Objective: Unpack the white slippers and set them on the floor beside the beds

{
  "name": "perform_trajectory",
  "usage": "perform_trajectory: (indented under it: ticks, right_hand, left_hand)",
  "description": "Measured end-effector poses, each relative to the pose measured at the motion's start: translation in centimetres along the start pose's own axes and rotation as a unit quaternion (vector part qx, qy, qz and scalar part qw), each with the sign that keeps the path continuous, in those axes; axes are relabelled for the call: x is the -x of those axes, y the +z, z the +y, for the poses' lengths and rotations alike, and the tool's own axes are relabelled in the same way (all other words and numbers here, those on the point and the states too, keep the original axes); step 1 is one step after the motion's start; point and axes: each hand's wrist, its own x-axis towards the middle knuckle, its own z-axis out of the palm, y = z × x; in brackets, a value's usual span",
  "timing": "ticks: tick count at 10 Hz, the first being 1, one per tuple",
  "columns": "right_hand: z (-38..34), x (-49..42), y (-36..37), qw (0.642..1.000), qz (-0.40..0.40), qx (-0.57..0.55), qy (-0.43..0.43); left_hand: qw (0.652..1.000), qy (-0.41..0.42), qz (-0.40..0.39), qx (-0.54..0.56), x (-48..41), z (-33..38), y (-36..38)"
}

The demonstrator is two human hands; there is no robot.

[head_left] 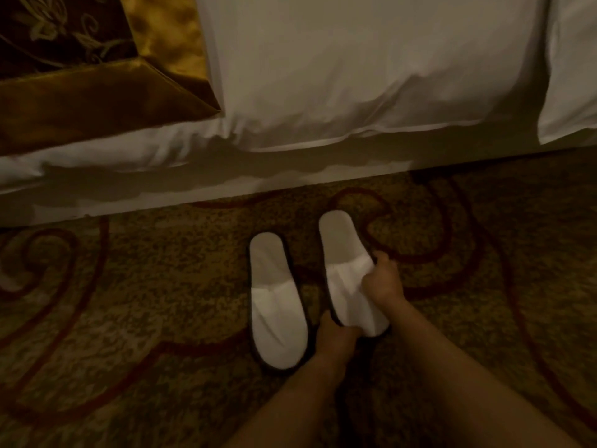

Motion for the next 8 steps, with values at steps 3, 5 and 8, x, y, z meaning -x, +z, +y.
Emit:
perform_trajectory:
  ticks: [3, 5, 8]
  right_hand:
    - [3.3, 0.0, 0.9, 0.997, -0.012, 0.065, 0.035]
    - [3.4, 0.0, 1.9, 0.992, 0.026, 0.101, 0.070]
    - [3.3, 0.6, 2.4, 0.980, 0.062, 0.164, 0.095]
  left_hand:
    - [0.985, 0.027, 0.034, -0.169, -0.6, -0.6, 0.9]
    - [0.980, 0.021, 0.043, -0.196, -1.1, -0.5, 0.8]
    - [0.971, 0.030, 0.060, -0.227, -1.1, -0.8, 0.6]
